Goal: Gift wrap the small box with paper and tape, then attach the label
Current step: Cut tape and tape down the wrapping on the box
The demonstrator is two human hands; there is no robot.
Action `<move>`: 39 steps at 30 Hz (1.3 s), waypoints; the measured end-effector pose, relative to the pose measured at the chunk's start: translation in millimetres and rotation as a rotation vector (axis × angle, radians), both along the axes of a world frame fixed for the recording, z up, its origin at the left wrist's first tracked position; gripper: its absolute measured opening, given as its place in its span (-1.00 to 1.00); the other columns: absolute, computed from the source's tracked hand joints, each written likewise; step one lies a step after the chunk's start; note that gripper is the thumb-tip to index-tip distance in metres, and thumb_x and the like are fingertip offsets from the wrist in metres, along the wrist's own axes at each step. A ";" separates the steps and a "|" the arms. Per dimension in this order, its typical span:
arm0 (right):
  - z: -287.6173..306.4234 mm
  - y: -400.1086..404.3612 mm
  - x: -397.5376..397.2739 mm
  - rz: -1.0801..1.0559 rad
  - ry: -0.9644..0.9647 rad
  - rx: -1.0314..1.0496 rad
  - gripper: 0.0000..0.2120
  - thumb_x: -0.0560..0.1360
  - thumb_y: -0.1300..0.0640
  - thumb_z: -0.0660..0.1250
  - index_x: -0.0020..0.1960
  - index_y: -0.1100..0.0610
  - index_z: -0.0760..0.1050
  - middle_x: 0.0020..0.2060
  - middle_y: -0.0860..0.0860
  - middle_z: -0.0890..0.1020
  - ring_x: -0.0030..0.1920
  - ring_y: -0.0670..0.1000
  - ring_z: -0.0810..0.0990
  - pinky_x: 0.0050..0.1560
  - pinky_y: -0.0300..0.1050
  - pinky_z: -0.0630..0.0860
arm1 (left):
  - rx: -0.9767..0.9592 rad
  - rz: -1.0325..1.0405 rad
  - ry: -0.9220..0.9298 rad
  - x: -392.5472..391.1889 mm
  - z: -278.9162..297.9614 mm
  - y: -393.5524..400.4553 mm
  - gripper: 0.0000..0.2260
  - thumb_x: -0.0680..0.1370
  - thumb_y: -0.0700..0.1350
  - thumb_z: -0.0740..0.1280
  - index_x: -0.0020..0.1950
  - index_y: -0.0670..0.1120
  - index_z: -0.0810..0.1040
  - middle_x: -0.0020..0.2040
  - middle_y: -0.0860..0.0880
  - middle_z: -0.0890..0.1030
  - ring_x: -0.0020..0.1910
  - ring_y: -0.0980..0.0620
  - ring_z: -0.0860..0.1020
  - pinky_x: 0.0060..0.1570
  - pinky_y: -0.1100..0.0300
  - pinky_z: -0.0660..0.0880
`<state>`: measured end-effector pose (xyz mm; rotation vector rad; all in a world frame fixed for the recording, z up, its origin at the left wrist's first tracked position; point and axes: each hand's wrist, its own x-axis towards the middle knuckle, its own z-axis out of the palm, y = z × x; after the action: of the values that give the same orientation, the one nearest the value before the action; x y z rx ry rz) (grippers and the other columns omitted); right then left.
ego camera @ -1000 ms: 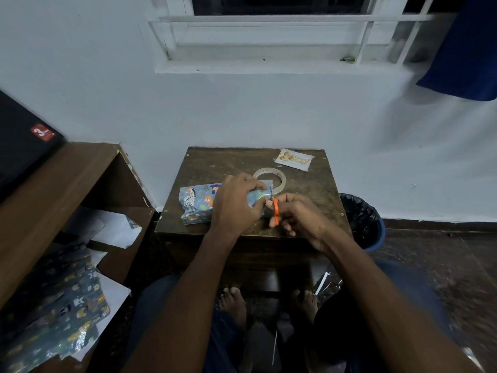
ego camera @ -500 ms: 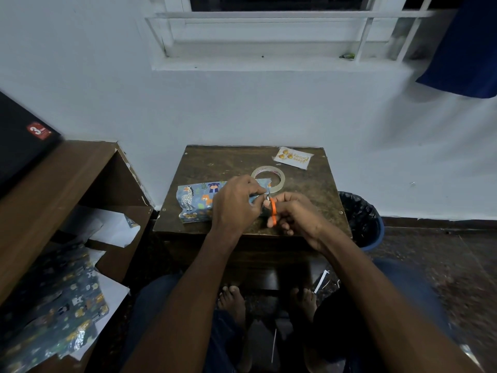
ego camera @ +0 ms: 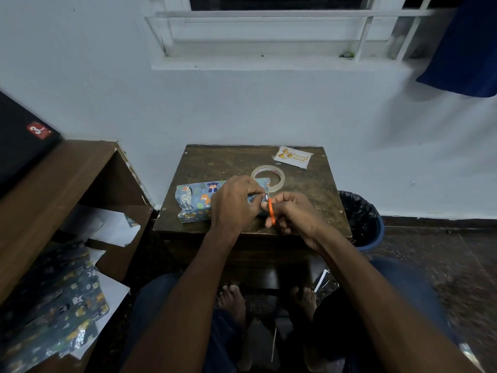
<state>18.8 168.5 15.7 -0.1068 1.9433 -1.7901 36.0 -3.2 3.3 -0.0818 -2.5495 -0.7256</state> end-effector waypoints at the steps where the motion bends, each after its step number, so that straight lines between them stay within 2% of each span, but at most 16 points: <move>1: 0.8 0.2 -0.3 -0.002 -0.001 0.004 -0.91 0.57 0.16 0.44 -0.02 0.19 0.60 -0.28 0.23 0.70 -0.51 -0.06 0.34 -0.52 -0.26 0.26 | -0.004 -0.004 -0.001 0.1 -0.1 0.0 -0.96 0.52 -0.09 0.53 -0.06 0.04 0.77 -0.04 0.13 0.71 0.01 0.13 0.58 -0.11 0.24 0.37; 5: 0.6 -1.0 -1.2 -0.011 -0.008 0.009 -0.89 0.57 0.15 0.44 -0.03 0.19 0.60 -0.29 0.23 0.70 -0.51 -0.05 0.33 -0.50 -0.23 0.25 | -0.001 -0.012 -0.006 -0.9 -0.6 -1.0 -0.95 0.52 -0.11 0.53 -0.05 0.03 0.77 -0.04 0.13 0.71 0.01 0.12 0.57 -0.10 0.22 0.39; 10: -3.6 -3.5 -2.6 -0.033 -0.015 0.011 -0.78 0.57 0.13 0.44 0.08 0.29 0.61 -0.30 0.24 0.69 -0.50 -0.03 0.34 -0.51 -0.23 0.26 | -0.006 -0.023 -0.012 -0.4 -2.2 -0.8 -0.93 0.51 -0.12 0.53 -0.06 0.04 0.77 -0.04 0.14 0.70 0.02 0.10 0.57 -0.12 0.14 0.49; 18: -5.8 -6.6 1.0 -0.041 0.004 0.003 -0.92 0.59 0.22 0.38 -0.02 0.20 0.65 -0.30 0.21 0.70 -0.48 -0.08 0.37 -0.49 -0.25 0.29 | 0.017 -0.019 -0.001 0.3 -1.5 -1.7 -0.93 0.51 -0.13 0.52 -0.07 0.04 0.77 -0.05 0.14 0.71 0.02 0.11 0.56 -0.12 0.12 0.51; 22: -6.3 -8.0 -0.1 -0.067 -0.008 -0.005 -0.74 0.58 0.16 0.41 0.10 0.38 0.60 -0.31 0.20 0.70 -0.46 -0.06 0.38 -0.49 -0.24 0.30 | 0.034 -0.029 -0.009 0.5 -1.1 -2.3 -0.92 0.50 -0.13 0.53 -0.06 0.04 0.77 -0.05 0.15 0.71 0.02 0.09 0.58 -0.11 0.05 0.56; 26: -7.4 -11.6 -2.7 -0.098 -0.022 -0.029 -0.74 0.56 0.12 0.44 0.07 0.35 0.62 -0.31 0.23 0.69 -0.48 -0.05 0.37 -0.50 -0.24 0.29 | 0.038 -0.041 -0.012 1.8 -0.5 -1.5 -0.88 0.47 -0.16 0.53 -0.05 0.04 0.78 -0.04 0.14 0.72 0.04 0.07 0.59 -0.10 0.05 0.56; 29: -8.7 -12.6 -2.3 -0.089 -0.019 -0.039 -0.70 0.57 0.16 0.41 0.10 0.43 0.58 -0.32 0.21 0.68 -0.47 -0.05 0.36 -0.51 -0.24 0.29 | 0.039 -0.038 -0.017 1.1 -0.4 -2.2 -0.89 0.48 -0.15 0.53 -0.04 0.04 0.78 -0.03 0.13 0.72 0.04 0.08 0.59 -0.09 0.05 0.56; 35: -8.6 -16.3 1.3 -0.124 0.005 -0.048 -0.84 0.56 0.22 0.38 0.00 0.32 0.64 -0.32 0.22 0.70 -0.49 -0.05 0.35 -0.49 -0.24 0.27 | 0.032 -0.030 -0.033 1.8 0.4 -1.8 -0.89 0.50 -0.13 0.53 -0.01 0.04 0.78 -0.02 0.13 0.71 0.05 0.10 0.57 -0.07 0.10 0.50; 39: -6.7 -14.8 0.1 -0.118 -0.005 -0.030 -0.78 0.54 0.20 0.39 0.03 0.38 0.63 -0.32 0.20 0.70 -0.48 -0.06 0.37 -0.49 -0.24 0.30 | 0.038 -0.033 -0.034 2.6 1.5 -1.7 -0.88 0.49 -0.14 0.53 -0.01 0.03 0.78 -0.01 0.12 0.72 0.05 0.10 0.58 -0.07 0.15 0.46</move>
<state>18.9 153.6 9.0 0.0021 1.9557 -1.8936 38.6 -4.9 4.7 -0.1000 -2.5707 -0.7941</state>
